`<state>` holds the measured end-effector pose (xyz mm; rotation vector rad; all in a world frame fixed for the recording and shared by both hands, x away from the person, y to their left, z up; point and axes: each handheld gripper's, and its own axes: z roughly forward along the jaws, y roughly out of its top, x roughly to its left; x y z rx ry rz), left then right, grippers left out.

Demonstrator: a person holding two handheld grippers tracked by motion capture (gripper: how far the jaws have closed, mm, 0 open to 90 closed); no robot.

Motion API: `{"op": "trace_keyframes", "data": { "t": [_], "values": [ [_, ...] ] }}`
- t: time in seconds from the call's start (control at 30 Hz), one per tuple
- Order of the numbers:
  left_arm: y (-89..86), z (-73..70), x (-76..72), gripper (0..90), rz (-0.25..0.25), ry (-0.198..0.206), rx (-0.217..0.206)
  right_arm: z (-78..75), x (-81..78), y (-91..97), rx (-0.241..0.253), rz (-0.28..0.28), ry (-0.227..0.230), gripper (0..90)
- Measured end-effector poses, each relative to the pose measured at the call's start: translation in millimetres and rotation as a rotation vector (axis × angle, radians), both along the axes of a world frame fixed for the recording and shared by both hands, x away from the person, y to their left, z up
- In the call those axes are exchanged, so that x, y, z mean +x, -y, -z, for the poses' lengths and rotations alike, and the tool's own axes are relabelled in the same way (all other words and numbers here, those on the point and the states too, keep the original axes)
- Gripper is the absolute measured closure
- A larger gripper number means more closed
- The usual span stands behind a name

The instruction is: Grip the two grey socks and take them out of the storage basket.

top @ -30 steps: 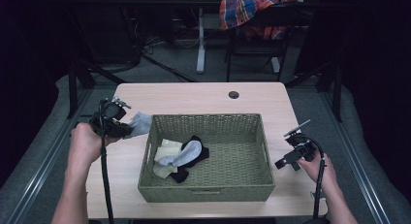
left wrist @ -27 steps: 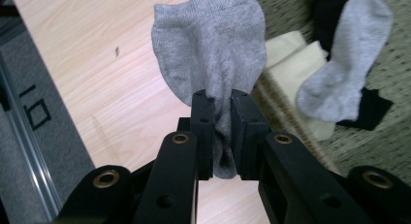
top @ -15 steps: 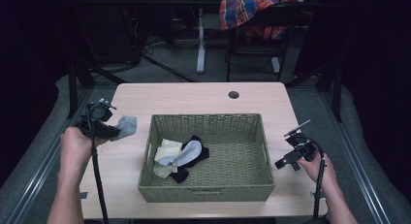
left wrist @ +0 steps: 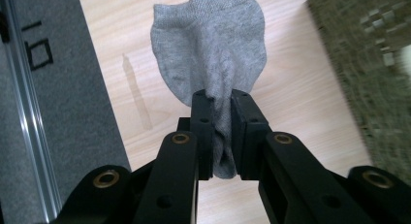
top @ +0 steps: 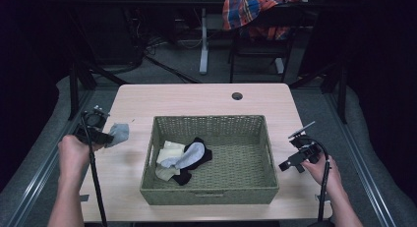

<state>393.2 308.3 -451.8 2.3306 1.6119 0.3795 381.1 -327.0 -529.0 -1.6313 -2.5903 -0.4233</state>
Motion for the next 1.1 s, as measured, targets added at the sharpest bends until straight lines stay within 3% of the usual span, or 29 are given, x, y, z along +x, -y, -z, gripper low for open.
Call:
{"op": "trace_keyframes", "data": {
  "t": [0.17, 0.4, 0.5, 0.57, 0.7, 0.77, 0.87, 0.97, 1.1],
  "values": [
    [-7.7, 22.8, 4.9, 81.4, -0.016, -0.04, -0.015, -0.2, -0.1, -0.2, -0.004, -0.001, 0.001, 0.9],
    [-7.5, 42.0, 9.7, 81.2, -0.001, -0.105, -0.025, -0.2, -0.1, -0.6, -0.005, -0.002, 0.0, 0.9],
    [-8.2, 46.7, 10.9, 81.0, -0.002, -0.124, -0.034, 2.1, -1.6, -1.3, 0.02, 0.027, 0.02, 0.9],
    [-8.3, 49.2, 11.6, 80.6, 0.001, -0.138, -0.036, -0.9, 0.6, 0.1, -0.012, -0.013, -0.008, 0.9],
    [-8.5, 52.8, 12.8, 77.1, 0.0, -0.161, -0.049, -0.1, -0.1, -0.8, -0.005, -0.002, 0.0, 0.9],
    [-8.6, 51.8, 12.8, 71.5, 0.0, -0.17, -0.057, 1.1, -1.0, -1.1, 0.01, 0.015, 0.011, 0.9],
    [-9.0, 44.6, 12.3, 51.4, -0.015, -0.171, -0.048, -0.2, 0.2, 0.0, -0.005, -0.005, -0.002, 0.9],
    [-9.4, 31.3, 9.2, 34.6, -0.041, -0.14, -0.05, 0.0, 0.1, -0.3, -0.002, -0.002, 0.0, 0.8],
    [-6.9, 11.5, 3.4, 16.9, -0.024, -0.096, -0.043, -0.2, 0.0, 0.0, -0.003, -0.001, 0.001, 0.9]
  ]
}}
